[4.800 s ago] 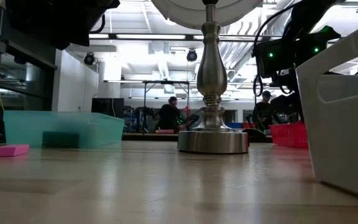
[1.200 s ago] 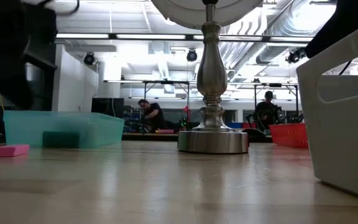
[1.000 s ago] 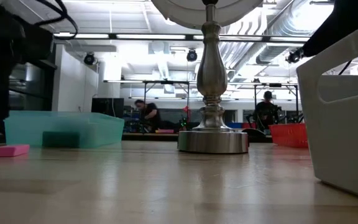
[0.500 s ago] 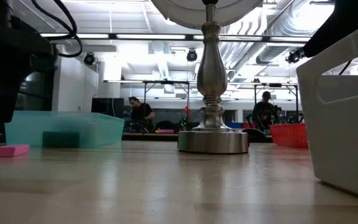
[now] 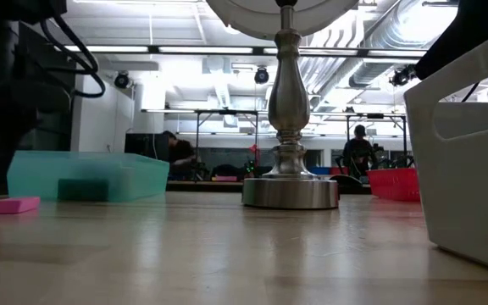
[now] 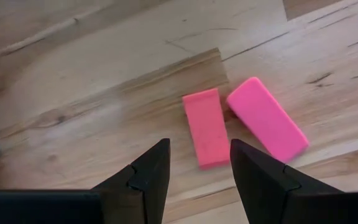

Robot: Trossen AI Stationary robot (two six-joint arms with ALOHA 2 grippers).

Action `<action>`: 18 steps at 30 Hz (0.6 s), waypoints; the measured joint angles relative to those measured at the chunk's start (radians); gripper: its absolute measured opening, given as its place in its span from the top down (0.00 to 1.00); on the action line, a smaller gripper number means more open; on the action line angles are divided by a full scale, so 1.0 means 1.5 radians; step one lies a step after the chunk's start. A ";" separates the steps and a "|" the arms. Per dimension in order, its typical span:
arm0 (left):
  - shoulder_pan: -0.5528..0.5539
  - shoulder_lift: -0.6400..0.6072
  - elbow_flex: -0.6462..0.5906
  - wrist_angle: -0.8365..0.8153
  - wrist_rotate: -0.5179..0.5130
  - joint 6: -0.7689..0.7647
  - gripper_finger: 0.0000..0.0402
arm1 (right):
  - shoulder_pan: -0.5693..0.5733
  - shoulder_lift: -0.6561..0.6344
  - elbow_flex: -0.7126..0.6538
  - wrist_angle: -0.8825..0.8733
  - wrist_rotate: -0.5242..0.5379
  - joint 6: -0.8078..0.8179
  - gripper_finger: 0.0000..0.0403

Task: Pick & Place School Supplies
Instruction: Put the pink eraser into the red bin

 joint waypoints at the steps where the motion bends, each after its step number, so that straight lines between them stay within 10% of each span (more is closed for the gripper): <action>1: 0.000 0.003 0.000 0.006 0.000 0.000 0.60 | 0.000 0.000 0.000 0.000 0.000 0.000 0.72; 18: 0.000 0.063 0.001 0.042 0.018 0.005 0.60 | 0.000 0.000 0.000 0.001 -0.002 -0.001 0.72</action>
